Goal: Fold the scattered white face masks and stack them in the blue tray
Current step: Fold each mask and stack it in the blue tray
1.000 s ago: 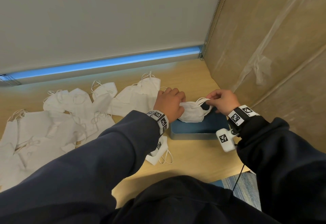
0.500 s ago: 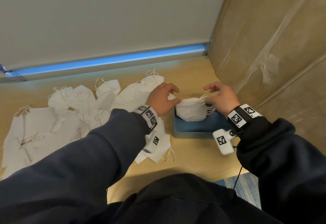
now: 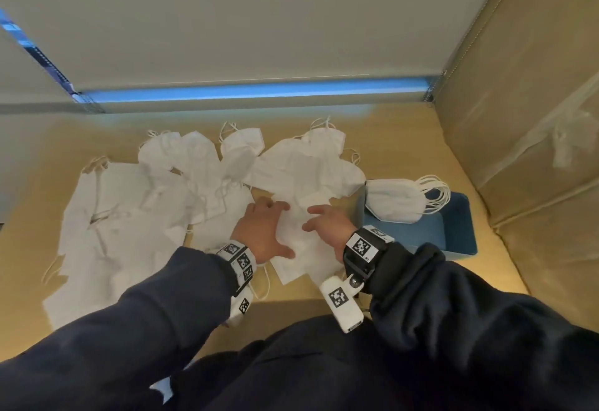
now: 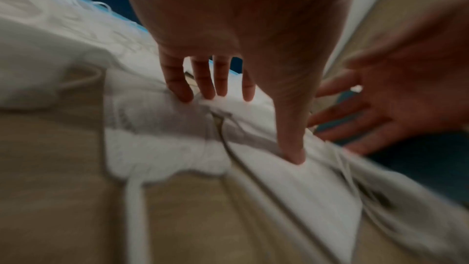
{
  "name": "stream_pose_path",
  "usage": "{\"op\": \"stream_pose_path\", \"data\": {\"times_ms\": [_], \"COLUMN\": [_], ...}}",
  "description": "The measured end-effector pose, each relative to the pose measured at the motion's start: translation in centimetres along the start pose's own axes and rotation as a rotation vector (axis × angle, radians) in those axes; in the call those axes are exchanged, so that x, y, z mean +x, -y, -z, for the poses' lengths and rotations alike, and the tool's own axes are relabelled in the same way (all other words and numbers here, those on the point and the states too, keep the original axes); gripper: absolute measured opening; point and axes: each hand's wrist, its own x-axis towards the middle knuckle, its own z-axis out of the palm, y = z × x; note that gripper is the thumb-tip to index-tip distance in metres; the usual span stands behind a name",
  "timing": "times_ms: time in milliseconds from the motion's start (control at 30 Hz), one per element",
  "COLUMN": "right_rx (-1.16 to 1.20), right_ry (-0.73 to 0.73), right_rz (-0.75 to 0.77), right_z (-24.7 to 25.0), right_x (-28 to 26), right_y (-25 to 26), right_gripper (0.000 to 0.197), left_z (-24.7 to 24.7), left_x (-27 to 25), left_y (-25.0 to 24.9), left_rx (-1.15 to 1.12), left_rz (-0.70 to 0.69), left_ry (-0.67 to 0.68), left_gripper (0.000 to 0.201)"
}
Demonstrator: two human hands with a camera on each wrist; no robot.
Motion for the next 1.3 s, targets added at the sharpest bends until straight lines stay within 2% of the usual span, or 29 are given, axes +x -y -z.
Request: {"op": "stream_pose_path", "data": {"times_ms": [100,200,300,400,467,533,600,633,700,800,900,933,1033,1100,1200,1300], "right_rx": [-0.097,-0.255,-0.292,-0.367,-0.303,-0.273,-0.233,-0.197,-0.117,0.028,0.170,0.180,-0.075,-0.236,-0.280,-0.350], "right_ry": [-0.145,-0.187,-0.208,-0.167,-0.139,-0.145,-0.168,-0.176,-0.207,-0.216,-0.149,-0.131,-0.137,-0.132,-0.066,-0.052], "right_rz": [-0.005,0.034,0.016,-0.025,-0.046,-0.038,-0.010,0.004,0.015,-0.025,-0.142,-0.165,-0.092,-0.018,0.099,0.143], "right_z": [-1.5,-1.8,-1.4,-1.4,-1.8,-2.0,-2.2,-2.4,-2.7,-3.0,-3.5,-3.9,-5.0,-5.6,-6.5,-7.1], "right_x": [1.5,2.0,2.1,2.2,2.1,2.2,2.5,2.5,2.6,2.5,2.5,2.5,2.7,2.7,2.8,3.2], "right_y": [-0.8,-0.8,-1.2,-1.5,-1.5,-1.7,-2.1,-2.1,-2.3,-1.4,-0.3,0.0,0.4,0.4,0.5,0.7], "right_gripper": [0.060,0.073,0.085,0.089,0.089,0.072,0.029,0.019,0.023,0.012,0.042,0.046,0.050,0.061,0.069,0.069], "left_z": [-0.3,0.4,1.3,2.6,4.1,5.9,7.6,8.4,9.5,10.1,10.3,10.4,10.9,11.5,12.4,12.8], "left_x": [0.0,0.4,0.6,0.3,-0.2,-0.7,-1.6,-2.1,-3.1,-3.8,-4.0,-4.1,-4.6,-5.0,-5.8,-7.1], "left_y": [0.2,1.0,2.5,4.1,5.4,6.8,8.3,8.9,9.9,11.2,12.5,12.9,13.7,14.4,15.4,16.2], "left_rx": [-0.017,-0.110,-0.159,-0.214,-0.300,-0.420,-0.648,-0.759,-0.893,-1.021,-1.011,-0.975,-0.802,-0.690,-0.558,-0.569], "left_rz": [0.013,0.039,0.047,0.058,0.097,0.124,0.146,0.165,0.196,0.200,0.209,0.207,0.201,0.216,0.228,0.230], "left_ry": [-0.007,0.039,0.085,0.130,0.109,0.080,0.041,0.021,0.014,-0.014,-0.032,-0.024,-0.052,-0.124,-0.262,-0.360], "left_gripper": [0.111,0.105,0.105,0.092,0.076,0.055,0.045,0.039,0.033,0.052,0.085,0.093,0.105,0.107,0.111,0.112]}}
